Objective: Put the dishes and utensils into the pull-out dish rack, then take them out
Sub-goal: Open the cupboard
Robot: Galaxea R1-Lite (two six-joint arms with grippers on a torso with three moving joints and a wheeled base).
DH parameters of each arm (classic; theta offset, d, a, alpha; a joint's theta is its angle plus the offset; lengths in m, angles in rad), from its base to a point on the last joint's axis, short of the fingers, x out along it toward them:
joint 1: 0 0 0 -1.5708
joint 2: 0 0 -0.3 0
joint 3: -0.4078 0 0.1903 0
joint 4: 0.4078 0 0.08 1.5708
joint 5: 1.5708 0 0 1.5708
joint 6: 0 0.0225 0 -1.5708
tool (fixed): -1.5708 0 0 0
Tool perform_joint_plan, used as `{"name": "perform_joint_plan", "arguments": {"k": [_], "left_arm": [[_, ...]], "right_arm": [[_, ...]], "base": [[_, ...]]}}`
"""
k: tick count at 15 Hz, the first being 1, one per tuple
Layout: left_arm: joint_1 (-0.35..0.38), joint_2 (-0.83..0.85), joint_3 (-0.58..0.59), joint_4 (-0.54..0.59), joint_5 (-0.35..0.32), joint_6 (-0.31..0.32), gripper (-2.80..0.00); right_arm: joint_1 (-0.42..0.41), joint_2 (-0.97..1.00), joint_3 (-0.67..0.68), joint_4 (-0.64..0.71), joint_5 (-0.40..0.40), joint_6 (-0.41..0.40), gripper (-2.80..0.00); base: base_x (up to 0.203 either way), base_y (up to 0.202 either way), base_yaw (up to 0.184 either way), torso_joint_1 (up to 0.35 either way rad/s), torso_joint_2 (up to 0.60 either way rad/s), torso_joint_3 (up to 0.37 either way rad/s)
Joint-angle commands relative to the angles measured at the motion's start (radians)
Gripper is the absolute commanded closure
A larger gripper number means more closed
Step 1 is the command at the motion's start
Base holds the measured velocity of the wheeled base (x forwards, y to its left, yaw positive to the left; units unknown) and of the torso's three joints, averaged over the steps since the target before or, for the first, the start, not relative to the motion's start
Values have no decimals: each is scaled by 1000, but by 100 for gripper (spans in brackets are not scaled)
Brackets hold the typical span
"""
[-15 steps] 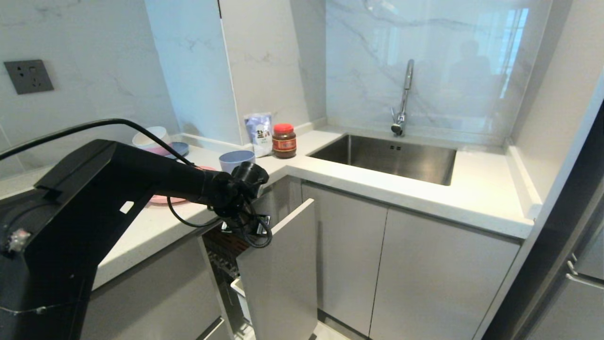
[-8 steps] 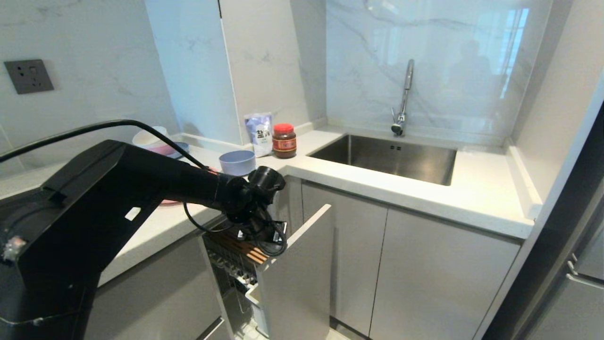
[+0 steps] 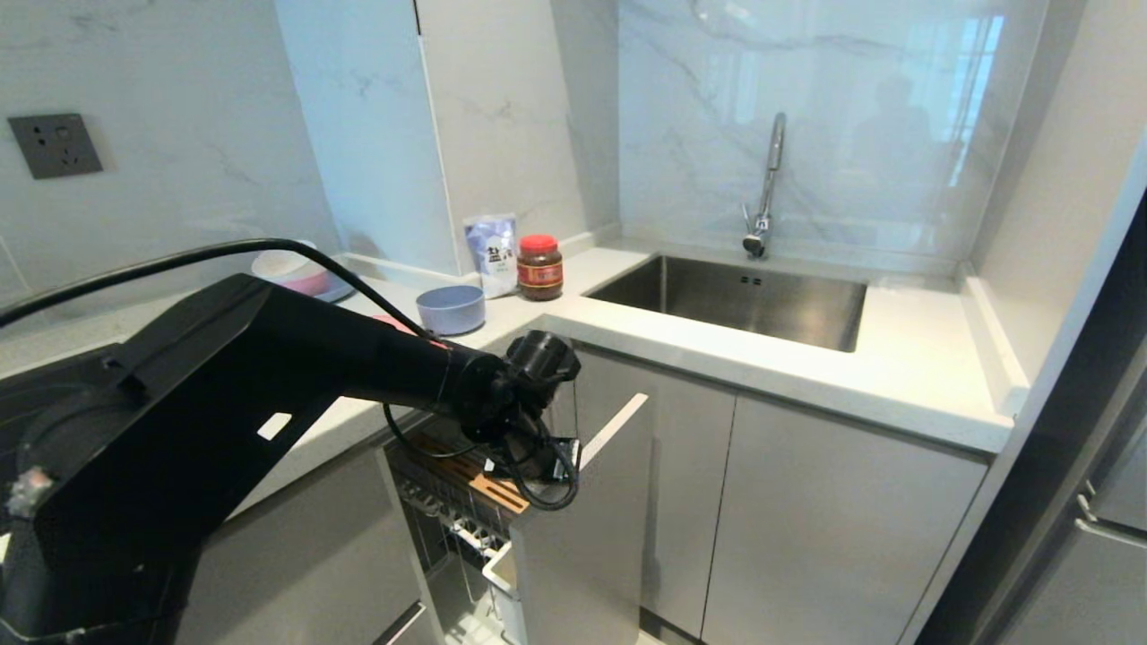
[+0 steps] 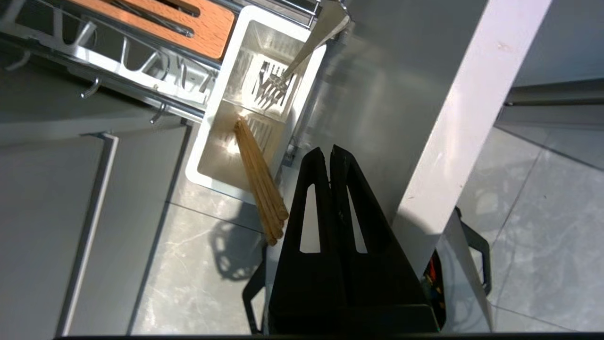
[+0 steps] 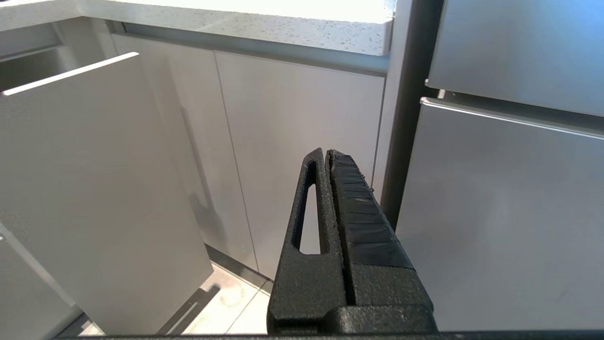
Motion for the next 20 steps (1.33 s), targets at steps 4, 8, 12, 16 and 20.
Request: {"name": "perform_joint_plan", "arguments": {"k": [4,8,12,16,20], "left_arm": [[-98,-3,32,-4,0,-54,0],[-141,-7,44,-19,0,-107,0],[-156,-14,51,-20,0,-115,0],[-161,-28,54,-19,0,-115,0],[-159,-79,64,-17,2,-113,0]], "right_arm": [[1,-4,2,-1,0,0,0],[1,-4,2,0,0,0,0],[1,-3,2,0,0,0,0],[0,-4,2,-1,0,0,0],[1,-4,2,-1,0,0,0]], "base": [[0,0,0,0,0,0],[0,0,0,0,0,0],[0,0,0,0,0,0],[0,0,0,0,0,0],[0,0,0,0,0,0]]}}
